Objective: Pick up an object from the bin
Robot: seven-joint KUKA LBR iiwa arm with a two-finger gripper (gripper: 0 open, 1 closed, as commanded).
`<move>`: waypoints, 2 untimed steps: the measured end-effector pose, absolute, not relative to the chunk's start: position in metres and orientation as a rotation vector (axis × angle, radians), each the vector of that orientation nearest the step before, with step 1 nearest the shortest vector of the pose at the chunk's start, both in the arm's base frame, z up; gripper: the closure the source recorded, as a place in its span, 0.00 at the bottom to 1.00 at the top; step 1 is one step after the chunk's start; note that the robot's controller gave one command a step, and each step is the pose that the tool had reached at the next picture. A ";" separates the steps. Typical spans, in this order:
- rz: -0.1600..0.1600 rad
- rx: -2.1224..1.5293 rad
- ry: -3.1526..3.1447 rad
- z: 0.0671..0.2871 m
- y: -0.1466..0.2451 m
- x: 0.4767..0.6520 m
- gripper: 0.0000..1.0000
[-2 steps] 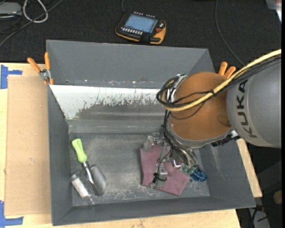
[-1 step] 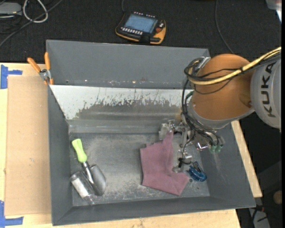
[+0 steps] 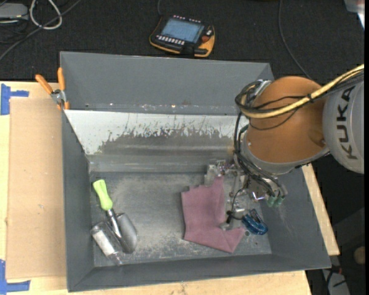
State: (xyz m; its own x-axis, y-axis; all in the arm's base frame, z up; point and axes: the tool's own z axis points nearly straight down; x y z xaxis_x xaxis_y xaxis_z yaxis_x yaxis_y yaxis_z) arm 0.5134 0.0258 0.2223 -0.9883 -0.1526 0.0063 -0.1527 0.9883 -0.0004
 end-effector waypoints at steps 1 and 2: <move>0.002 0.424 -3.109 0.225 -0.004 0.562 0.00; -0.002 -0.122 -3.128 0.182 0.017 0.543 0.00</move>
Offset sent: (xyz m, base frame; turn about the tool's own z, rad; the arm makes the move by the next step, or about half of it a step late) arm 0.0224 0.0005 -0.0551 0.3215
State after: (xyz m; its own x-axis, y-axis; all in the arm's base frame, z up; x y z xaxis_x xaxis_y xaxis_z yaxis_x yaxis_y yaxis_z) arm 0.5433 0.0168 0.1817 -0.9969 0.0776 0.0114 0.0776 0.9970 0.0005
